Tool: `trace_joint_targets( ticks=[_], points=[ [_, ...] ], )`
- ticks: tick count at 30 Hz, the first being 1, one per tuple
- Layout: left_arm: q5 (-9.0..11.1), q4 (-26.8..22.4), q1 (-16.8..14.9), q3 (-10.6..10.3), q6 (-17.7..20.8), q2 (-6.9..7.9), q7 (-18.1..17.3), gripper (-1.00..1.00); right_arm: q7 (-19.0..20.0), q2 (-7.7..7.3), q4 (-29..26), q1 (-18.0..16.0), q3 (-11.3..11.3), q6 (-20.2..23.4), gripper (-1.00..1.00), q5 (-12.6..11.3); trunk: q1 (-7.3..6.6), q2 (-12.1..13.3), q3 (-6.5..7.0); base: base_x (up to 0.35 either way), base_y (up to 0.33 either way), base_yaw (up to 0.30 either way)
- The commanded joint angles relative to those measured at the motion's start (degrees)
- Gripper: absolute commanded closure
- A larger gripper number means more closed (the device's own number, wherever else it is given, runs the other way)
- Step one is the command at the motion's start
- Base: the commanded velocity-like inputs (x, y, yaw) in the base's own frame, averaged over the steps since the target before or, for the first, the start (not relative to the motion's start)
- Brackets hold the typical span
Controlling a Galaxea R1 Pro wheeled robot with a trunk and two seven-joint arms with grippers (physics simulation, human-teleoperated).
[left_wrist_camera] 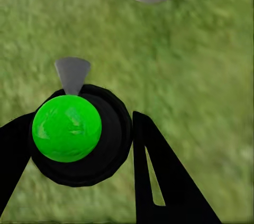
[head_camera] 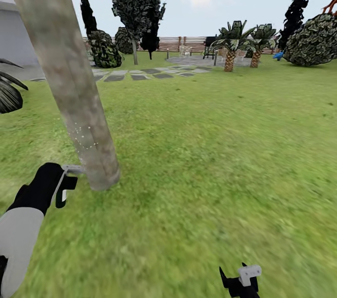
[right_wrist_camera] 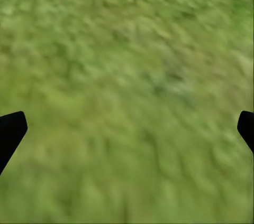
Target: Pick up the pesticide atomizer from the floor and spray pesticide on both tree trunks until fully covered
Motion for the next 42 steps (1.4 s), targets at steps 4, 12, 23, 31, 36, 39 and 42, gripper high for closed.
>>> trace_joint_targets(
  ticks=[4, 12, 23, 31, 36, 39, 42],
  points=[
    [-0.61, -0.04, 0.53, 0.14, 0.19, 0.09, -0.56, 1.0, 0.59, 0.0, 0.02, -0.03, -0.5, -0.16, -1.0, 0.08, 0.0, -0.02, -0.05, 0.161, -0.25, 0.086],
    [-0.69, -0.06, 1.02, 0.14, 0.17, 0.16, -0.56, 1.0, 0.61, -0.05, 0.02, 0.0, -0.5, -0.16, -1.0, 0.08, 0.0, -0.02, -0.05, 0.25, -0.177, 0.003],
    [-0.59, 0.07, 5.51, 0.22, -2.94, 0.18, -0.38, 1.0, 0.6, 0.0, 0.02, -0.02, -0.5, -0.16, -1.0, 0.08, 0.0, -0.02, -0.05, 0.283, -0.141, 0.174],
    [-0.53, 1.33, 5.97, 0.23, -2.98, -0.06, -0.38, 1.0, 0.61, -0.04, 0.02, -0.01, -0.52, -0.16, -1.0, 0.08, 0.0, -0.02, -0.05, 0.268, -0.16, 0.139],
    [-0.37, 5.73, 6.74, 0.26, -5.37, -0.04, -0.36, 1.0, 0.61, -0.02, 0.02, 0.0, -0.5, -0.16, -1.0, 0.08, 0.0, -0.02, -0.05, 0.181, -0.202, 0.011],
    [-0.35, 8.97, 7.3, 1.55, -9.29, -0.04, -0.3, 1.0, 0.61, 0.0, 0.02, -0.03, -0.5, -0.16, -1.0, 0.08, 0.0, -0.02, -0.05, 0.093, -0.089, 0.173],
    [-0.43, 10.04, 7.43, 4.56, -10.48, -0.07, -0.29, 1.0, 0.61, 0.0, 0.02, -0.01, -0.5, -0.16, -1.0, 0.08, 0.0, -0.02, -0.05, 0.012, -0.011, 0.263]
  ],
)
